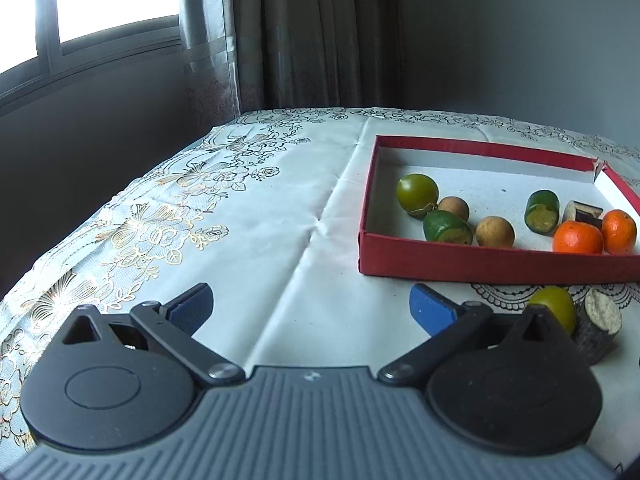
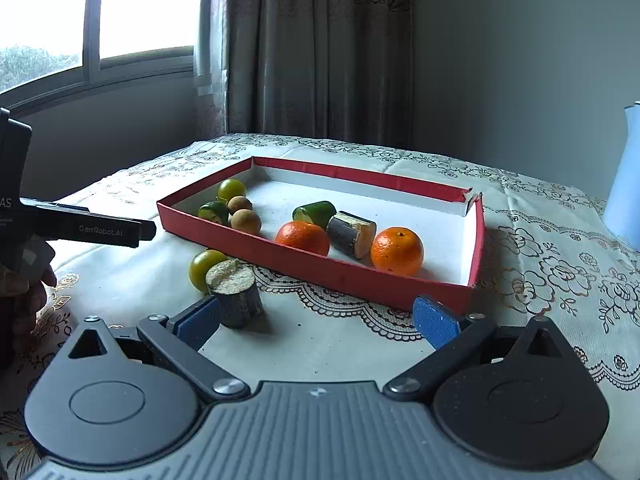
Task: Organize fruits
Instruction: 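Lower the right gripper onto the cut eggplant piece and close it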
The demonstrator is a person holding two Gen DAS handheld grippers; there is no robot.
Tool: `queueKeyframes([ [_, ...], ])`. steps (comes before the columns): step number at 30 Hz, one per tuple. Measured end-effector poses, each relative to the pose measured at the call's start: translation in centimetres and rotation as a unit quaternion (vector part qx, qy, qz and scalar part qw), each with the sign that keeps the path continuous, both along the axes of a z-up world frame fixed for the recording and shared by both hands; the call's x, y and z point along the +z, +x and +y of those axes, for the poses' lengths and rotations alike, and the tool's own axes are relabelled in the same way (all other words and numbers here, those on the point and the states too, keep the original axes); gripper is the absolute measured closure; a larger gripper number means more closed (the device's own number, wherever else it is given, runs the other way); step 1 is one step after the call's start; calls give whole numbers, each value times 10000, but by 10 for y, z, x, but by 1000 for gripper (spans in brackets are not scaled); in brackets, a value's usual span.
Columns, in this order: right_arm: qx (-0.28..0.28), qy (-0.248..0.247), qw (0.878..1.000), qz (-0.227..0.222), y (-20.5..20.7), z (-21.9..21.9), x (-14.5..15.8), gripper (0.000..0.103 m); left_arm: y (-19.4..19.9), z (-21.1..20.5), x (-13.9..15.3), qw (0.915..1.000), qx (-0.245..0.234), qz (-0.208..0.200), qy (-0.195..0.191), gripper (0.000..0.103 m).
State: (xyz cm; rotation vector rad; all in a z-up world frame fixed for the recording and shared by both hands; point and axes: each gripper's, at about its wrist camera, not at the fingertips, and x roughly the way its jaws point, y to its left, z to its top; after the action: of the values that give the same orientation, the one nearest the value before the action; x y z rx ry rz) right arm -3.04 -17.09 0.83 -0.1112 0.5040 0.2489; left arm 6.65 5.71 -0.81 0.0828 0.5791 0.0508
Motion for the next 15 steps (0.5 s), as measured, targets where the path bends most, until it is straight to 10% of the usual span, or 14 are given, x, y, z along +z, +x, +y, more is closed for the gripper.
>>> queueKeyframes([
  [7, 352, -319, 9988, 108, 18, 25, -6, 1, 5, 3, -6, 9995, 56, 281, -95, 0],
  [15, 601, -202, 9960, 626, 37, 29, -14, 39, 6, 7, -6, 9991, 58, 345, -230, 0],
])
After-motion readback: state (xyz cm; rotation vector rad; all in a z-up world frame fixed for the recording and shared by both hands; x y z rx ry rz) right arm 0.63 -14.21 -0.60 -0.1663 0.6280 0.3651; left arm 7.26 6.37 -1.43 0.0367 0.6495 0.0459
